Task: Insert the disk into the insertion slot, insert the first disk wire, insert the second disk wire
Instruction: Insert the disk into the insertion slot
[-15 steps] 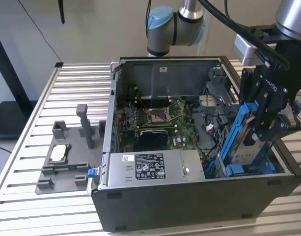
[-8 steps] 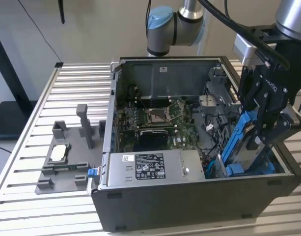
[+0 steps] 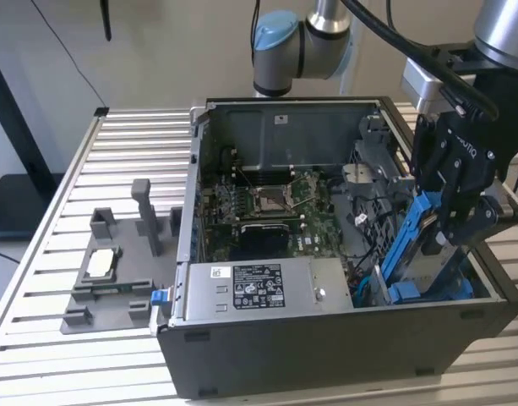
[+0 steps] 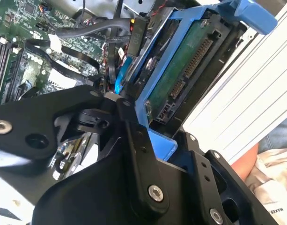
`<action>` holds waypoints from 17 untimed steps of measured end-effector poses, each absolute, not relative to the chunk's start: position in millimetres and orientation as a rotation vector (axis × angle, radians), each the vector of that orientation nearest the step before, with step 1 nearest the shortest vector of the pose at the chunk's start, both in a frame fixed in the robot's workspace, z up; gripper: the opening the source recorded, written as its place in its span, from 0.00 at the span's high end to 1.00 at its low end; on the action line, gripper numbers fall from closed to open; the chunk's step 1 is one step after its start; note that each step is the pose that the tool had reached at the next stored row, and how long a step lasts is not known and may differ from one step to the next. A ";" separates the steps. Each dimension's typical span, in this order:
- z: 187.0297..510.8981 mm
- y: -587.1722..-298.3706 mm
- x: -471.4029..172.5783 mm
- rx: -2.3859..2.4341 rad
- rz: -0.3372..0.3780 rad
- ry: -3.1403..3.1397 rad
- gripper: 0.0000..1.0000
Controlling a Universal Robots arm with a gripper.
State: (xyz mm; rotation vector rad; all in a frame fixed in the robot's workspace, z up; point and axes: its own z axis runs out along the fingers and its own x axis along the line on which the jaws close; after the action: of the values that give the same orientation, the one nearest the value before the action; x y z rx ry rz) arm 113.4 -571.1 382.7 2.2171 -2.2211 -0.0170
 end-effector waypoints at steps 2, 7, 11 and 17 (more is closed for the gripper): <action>382.6 -571.1 113.4 2.217 -0.018 -2.221 0.68; 382.7 -571.0 111.9 2.232 -0.044 -2.239 0.68; 382.4 -570.7 112.0 2.234 -0.047 -2.241 0.68; 385.2 -570.8 112.0 2.234 -0.047 -2.241 0.62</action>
State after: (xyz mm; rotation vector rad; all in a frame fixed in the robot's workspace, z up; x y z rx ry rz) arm 112.0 -570.8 385.2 2.2343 -2.2407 -0.0468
